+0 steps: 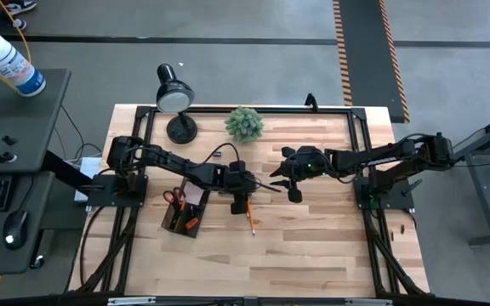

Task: Pick and place office supplies into organizer
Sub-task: Put the black pen into the desk organizer

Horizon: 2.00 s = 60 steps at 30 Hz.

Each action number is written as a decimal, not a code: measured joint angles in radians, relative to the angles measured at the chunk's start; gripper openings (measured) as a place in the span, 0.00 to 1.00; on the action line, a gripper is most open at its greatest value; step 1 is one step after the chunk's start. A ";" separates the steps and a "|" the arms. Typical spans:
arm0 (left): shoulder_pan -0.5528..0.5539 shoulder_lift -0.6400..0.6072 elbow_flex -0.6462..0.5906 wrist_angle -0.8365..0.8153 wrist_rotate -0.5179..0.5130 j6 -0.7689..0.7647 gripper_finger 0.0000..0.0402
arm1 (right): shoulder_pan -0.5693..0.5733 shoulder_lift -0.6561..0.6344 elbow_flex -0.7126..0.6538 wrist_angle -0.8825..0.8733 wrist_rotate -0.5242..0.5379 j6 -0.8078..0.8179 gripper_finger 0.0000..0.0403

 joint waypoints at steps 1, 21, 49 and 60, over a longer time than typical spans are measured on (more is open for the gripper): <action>0.000 0.000 0.000 0.002 -0.005 -0.003 0.39 | 0.000 0.000 0.000 0.002 0.000 0.000 0.29; -0.002 0.025 0.001 0.054 -0.002 0.001 0.39 | 0.000 0.000 0.000 0.013 0.000 0.000 0.29; -0.001 0.052 0.001 0.061 0.032 -0.024 0.39 | 0.000 0.000 0.000 0.021 0.000 0.003 0.29; -0.001 0.053 0.001 0.072 0.027 -0.023 0.23 | 0.000 0.000 0.000 0.021 0.000 0.003 0.29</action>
